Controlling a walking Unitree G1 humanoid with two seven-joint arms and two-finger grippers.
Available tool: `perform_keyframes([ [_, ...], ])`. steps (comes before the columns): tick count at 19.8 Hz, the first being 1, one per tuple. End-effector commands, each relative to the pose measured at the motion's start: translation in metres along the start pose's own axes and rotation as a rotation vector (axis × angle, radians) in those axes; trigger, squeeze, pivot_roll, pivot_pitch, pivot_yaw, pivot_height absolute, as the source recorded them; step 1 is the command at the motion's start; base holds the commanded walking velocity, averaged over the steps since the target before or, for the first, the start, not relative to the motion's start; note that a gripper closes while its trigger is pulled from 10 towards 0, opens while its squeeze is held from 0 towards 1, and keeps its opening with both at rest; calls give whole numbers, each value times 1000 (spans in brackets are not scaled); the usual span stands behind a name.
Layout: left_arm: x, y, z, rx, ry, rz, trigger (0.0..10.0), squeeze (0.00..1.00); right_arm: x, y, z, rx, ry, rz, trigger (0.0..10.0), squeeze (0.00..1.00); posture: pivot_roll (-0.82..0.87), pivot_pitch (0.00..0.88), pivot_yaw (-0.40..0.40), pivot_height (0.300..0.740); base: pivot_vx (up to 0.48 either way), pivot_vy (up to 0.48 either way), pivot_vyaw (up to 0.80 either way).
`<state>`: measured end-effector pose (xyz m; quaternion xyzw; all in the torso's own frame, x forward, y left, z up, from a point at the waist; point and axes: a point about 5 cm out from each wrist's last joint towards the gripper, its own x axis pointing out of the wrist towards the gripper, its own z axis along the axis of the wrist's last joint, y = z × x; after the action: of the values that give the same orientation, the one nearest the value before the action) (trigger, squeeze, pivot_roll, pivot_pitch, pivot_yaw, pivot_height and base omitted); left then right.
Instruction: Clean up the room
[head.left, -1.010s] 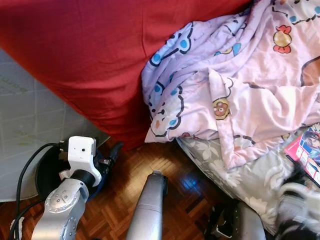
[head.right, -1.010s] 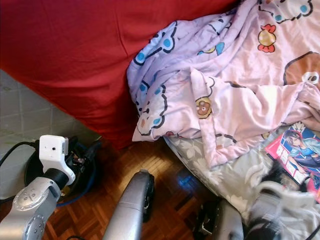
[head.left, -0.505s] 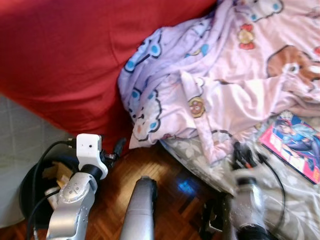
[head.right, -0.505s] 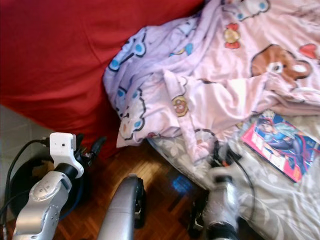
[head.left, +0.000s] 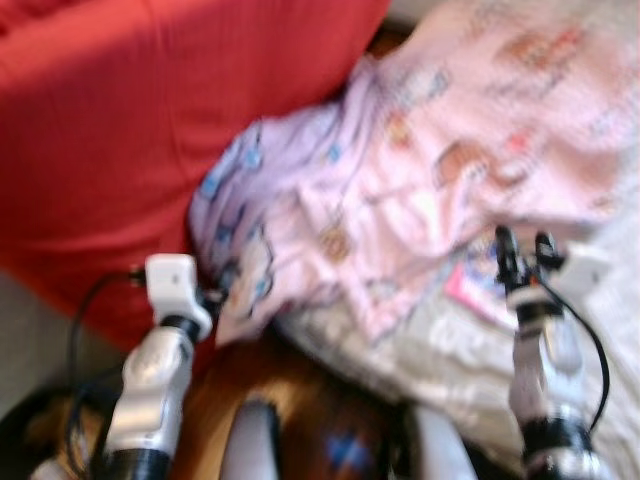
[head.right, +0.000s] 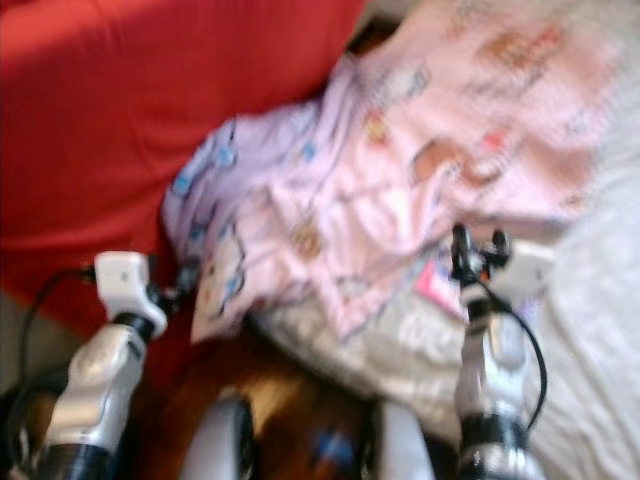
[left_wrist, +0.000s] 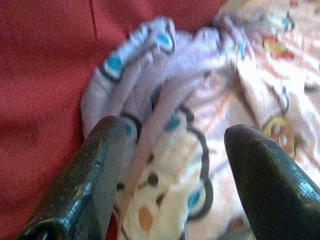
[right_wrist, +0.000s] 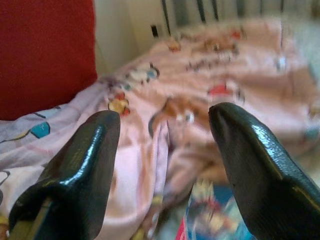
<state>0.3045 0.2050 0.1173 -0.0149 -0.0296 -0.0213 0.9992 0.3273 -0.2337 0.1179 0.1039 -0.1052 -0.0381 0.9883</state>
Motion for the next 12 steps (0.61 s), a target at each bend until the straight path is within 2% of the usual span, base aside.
perform_keyframes([
  [1,-1,8,-3,17,1,35,10000,0,0,9,-11,-13,54,33,10000,0,86,55,16,635,0,0,0],
  [4,5,9,-5,10,-26,74,10000,0,8,17,-8,-81,62,60,10000,0,82,36,-3,635,0,0,0],
  [9,5,5,-10,7,-29,66,10000,0,2,20,-22,-130,126,42,10000,0,75,23,5,635,0,0,0],
  [12,7,5,-10,13,-35,57,10000,0,2,16,-24,-127,136,17,10000,0,77,22,14,596,0,0,0],
])
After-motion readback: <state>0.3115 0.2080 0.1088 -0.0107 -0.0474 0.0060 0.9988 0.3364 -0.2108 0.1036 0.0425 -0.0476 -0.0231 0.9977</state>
